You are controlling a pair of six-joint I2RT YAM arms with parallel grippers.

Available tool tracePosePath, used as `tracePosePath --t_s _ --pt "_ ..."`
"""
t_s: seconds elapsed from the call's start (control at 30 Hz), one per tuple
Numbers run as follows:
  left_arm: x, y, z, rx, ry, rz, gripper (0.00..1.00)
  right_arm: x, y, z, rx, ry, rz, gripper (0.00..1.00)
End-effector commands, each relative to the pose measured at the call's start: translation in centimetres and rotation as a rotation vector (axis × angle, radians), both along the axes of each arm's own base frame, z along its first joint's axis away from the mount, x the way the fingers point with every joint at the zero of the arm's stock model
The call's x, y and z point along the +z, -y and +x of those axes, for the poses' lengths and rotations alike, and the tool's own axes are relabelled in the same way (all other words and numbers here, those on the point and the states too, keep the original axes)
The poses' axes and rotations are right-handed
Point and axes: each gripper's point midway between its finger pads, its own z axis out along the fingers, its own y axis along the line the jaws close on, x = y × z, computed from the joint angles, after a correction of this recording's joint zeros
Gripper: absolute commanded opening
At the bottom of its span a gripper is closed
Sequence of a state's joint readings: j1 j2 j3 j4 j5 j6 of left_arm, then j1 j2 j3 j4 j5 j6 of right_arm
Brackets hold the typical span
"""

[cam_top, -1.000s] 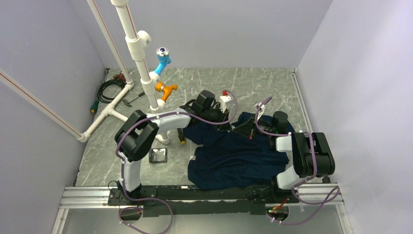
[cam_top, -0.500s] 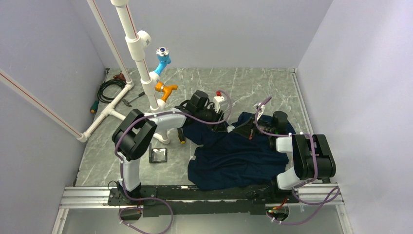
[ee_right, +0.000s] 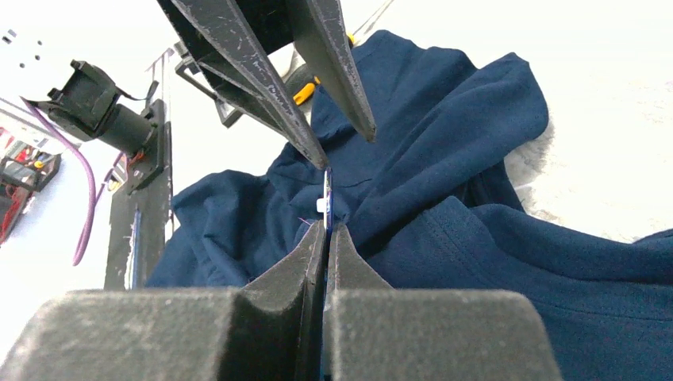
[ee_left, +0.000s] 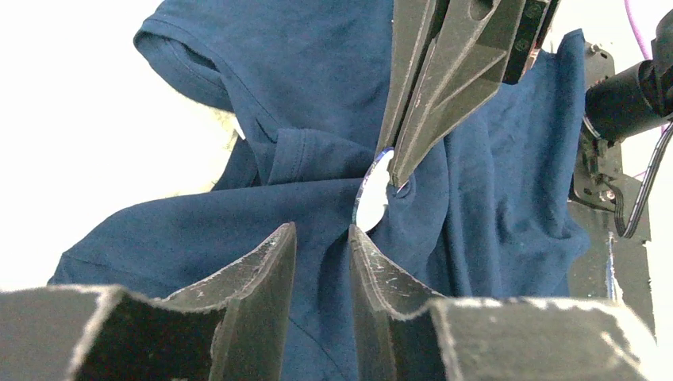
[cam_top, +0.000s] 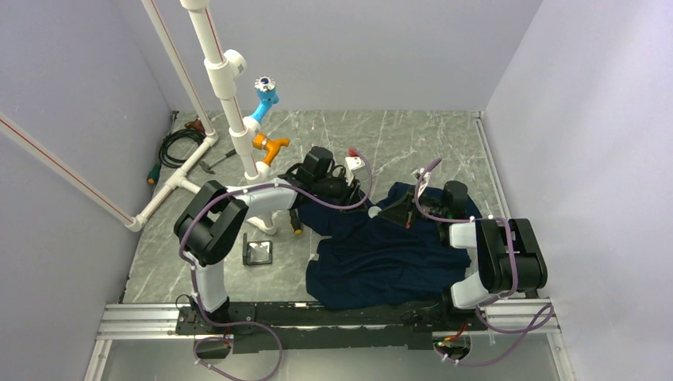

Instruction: Remove the brooch from the garment

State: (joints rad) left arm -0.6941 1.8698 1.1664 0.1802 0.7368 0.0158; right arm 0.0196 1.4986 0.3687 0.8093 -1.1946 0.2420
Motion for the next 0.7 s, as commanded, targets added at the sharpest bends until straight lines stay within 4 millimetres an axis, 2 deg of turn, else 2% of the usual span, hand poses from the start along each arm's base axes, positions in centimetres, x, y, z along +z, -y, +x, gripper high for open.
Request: tracePosePath --t_s 0.0,0.2,0.47,0.67 --pt "2.6 0.6 0.2 -0.057 0.112 -0.062 0.35 1.6 -0.4 -0.2 0.059 0.112 0.006 0.00" --pt "2.6 1.2 -0.5 -0.094 0.101 -0.076 0.32 1.6 -0.6 -0.4 0.080 0.110 0.009 0.00" --pt "1.9 1.8 -1.7 -0.144 0.092 -0.071 0.38 1.4 -0.6 -0.3 0.084 0.103 0.010 0.00" --pt "1.7 2.0 -2.2 -0.166 0.093 -0.068 0.38 1.3 -0.7 -0.5 0.091 0.101 0.013 0.00"
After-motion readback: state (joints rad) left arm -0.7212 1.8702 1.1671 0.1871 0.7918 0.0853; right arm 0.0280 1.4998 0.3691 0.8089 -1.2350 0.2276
